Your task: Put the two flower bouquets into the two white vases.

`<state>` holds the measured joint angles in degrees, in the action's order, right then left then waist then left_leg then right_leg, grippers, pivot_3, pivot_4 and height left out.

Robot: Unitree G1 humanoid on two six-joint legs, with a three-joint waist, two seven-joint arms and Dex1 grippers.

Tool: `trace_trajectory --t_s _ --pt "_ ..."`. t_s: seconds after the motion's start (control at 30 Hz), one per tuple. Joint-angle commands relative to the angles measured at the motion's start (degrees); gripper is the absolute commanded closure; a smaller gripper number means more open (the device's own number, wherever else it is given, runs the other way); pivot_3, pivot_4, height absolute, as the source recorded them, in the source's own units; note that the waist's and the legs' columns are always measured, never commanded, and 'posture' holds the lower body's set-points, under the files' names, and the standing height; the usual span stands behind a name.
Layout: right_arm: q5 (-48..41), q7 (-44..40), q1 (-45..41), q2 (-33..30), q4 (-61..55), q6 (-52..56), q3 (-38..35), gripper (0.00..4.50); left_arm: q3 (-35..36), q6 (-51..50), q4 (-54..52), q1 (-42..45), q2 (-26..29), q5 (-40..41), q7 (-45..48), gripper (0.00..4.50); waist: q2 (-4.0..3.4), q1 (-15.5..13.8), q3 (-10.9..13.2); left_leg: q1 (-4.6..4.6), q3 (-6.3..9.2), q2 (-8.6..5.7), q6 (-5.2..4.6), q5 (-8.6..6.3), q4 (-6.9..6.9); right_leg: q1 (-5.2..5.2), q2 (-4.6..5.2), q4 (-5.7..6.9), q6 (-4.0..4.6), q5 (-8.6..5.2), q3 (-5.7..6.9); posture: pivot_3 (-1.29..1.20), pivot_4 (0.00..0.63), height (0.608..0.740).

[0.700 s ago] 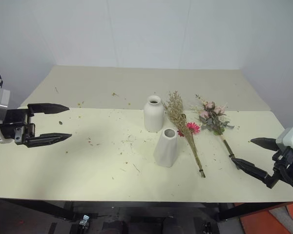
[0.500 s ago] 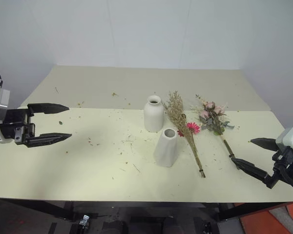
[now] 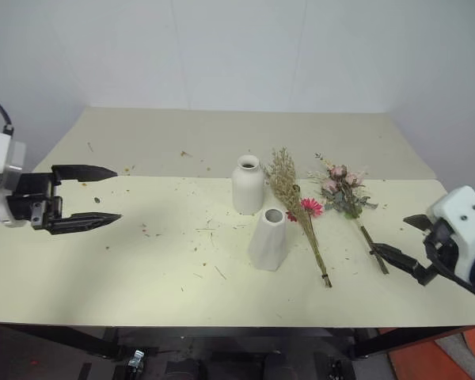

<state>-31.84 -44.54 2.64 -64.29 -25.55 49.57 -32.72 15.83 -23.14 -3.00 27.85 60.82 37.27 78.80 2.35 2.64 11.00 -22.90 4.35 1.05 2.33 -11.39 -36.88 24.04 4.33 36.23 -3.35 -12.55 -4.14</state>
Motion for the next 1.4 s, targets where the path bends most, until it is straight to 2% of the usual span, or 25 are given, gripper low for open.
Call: trace_trajectory --t_s 0.03,0.2,0.37,0.53,0.7,0.83,1.13,1.17,1.4 --pt "3.32 2.72 -11.95 -2.56 10.33 3.96 11.78 0.0 -2.15 2.05 1.73 4.15 -0.43 -1.38 1.29 0.03 -0.01 0.15 0.0 0.02 0.0 0.01 0.0 0.0 0.01 -0.01 -0.02 0.01 0.0 0.0 0.01 0.0 0.15 0.74" --pt "10.85 1.39 -33.52 1.74 29.58 4.41 29.84 0.0 -7.97 4.49 7.56 11.79 -2.97 -5.04 4.1 0.03 -0.04 0.15 0.03 -0.12 0.02 -0.01 0.0 0.0 0.0 0.12 -0.02 0.0 0.02 0.03 0.0 0.0 0.15 0.74" --pt "18.98 -1.75 -48.02 7.57 47.59 1.34 41.17 0.0 -13.8 6.48 11.62 19.02 -7.87 -7.94 7.55 0.03 -0.08 0.06 0.05 -0.28 0.06 -0.07 0.0 0.0 -0.01 0.22 0.0 -0.03 0.12 0.15 0.02 0.0 0.15 0.74" --pt "25.69 -3.12 -57.25 12.62 63.05 -3.99 46.11 0.0 -17.39 8.62 13.96 22.04 -11.47 -10.71 10.02 0.03 -0.16 0.15 0.1 -0.36 0.07 -0.12 0.0 0.0 -0.04 0.26 0.04 -0.03 0.28 0.29 0.02 0.0 0.15 0.74" --pt "30.07 -4.79 -61.93 15.35 72.87 -8.08 47.64 0.0 -17.03 9.9 15.02 21.45 -11.9 -11.26 11.28 0.03 -0.24 0.58 0.15 -0.37 0.09 -0.12 -0.01 0.0 -0.02 0.31 0.04 0.0 0.3 0.3 0.02 0.0 0.15 0.74" --pt "32.72 -5.72 -64.2 16.47 76.49 -8.56 47.64 0.88 -15.7 9.58 14.39 19.55 -11.02 -10.97 11.35 0.0 -0.31 1.33 0.19 -0.35 0.09 -0.13 0.0 0.01 -0.03 0.3 0.05 0.04 0.28 0.31 0.01 0.0 0.15 0.74" --pt "35.38 -7.61 -66.89 18.72 82.63 -10.85 46.91 4.07 -14.48 9.45 13.42 17.32 -10.71 -10.85 10.59 0.0 -0.38 1.57 0.24 -0.25 0.11 -0.13 0.0 0.01 -0.05 0.3 0.02 0.25 0.27 0.31 -0.01 0.0 0.15 0.74" --pt "35.64 -7.9 -67.06 19.01 83.3 -11.34 46.98 4.29 -14.39 9.41 13.32 17.2 -10.69 -10.78 10.48 0.0 -0.38 1.56 0.24 -0.26 0.11 -0.13 0.0 0.01 -0.05 0.3 0.03 0.26 0.27 0.31 -0.01 0.0 0.15 0.74" --pt "37.19 -6.09 -67.92 19.7 85.12 -12.98 45.73 4.31 -13.4 9.18 12.23 15.83 -10.27 -10.67 9.65 0.0 -0.38 1.59 0.24 -0.23 0.11 -0.14 0.01 0.02 -0.06 0.3 0.03 0.32 0.27 0.3 -0.01 0.0 0.15 0.74"
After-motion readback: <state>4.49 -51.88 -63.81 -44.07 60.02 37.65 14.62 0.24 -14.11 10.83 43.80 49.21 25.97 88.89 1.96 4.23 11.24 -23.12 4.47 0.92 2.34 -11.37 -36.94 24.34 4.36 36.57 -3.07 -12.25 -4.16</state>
